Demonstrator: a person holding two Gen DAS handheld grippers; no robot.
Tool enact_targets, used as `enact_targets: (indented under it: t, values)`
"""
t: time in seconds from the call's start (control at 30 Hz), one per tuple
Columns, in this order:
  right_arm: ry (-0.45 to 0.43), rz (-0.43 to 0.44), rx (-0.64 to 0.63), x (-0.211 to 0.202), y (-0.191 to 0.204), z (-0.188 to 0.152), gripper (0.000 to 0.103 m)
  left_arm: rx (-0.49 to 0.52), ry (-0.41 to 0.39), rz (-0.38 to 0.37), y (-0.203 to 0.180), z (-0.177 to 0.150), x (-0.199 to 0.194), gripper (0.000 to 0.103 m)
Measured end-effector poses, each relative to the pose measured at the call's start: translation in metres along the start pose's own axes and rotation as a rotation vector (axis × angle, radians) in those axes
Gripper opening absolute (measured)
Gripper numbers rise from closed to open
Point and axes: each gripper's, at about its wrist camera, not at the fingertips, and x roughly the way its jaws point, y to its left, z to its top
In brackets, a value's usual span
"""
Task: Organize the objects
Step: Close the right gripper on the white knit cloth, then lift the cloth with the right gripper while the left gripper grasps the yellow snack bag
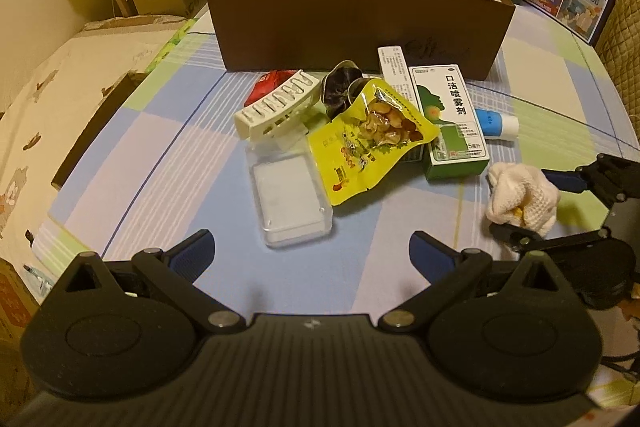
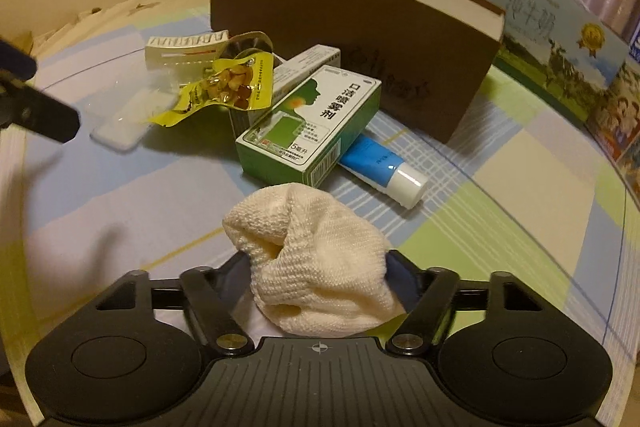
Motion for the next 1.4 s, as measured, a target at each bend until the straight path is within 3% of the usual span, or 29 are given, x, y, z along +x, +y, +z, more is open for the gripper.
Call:
enact_targets:
  t: [0.1,0.23,0.67,1.03,1.27,1.4]
  values:
    - [-0.026,0.018,-0.009,-0.007,-0.003,-0.002,0.042,0.016,-0.003,0.006,-0.003,0.001,0.005,0.102]
    - [-0.019,0.015,0.067,-0.015,-0.016,-0.003,0.038,0.056,-0.016,0.007,-0.009,0.002,0.011,0.100]
    - [0.035,-0.050,0.397,-0.049,-0.070,-0.031,0.038,0.331,-0.101,-0.082,-0.029,0.027,0.045,0.094]
    - [0.068,-0.166,0.593,-0.057,-0.075,-0.029,0.038,0.561,-0.092,-0.240,-0.027,0.056,0.080,0.091]
    - [0.084,-0.231,0.666,-0.053,-0.067,-0.023,0.039,0.659,-0.084,-0.336,-0.027,0.063,0.093,0.083]
    - [0.087,-0.265,0.691,-0.052,-0.062,-0.021,0.039,0.696,-0.078,-0.380,-0.025,0.065,0.101,0.073]
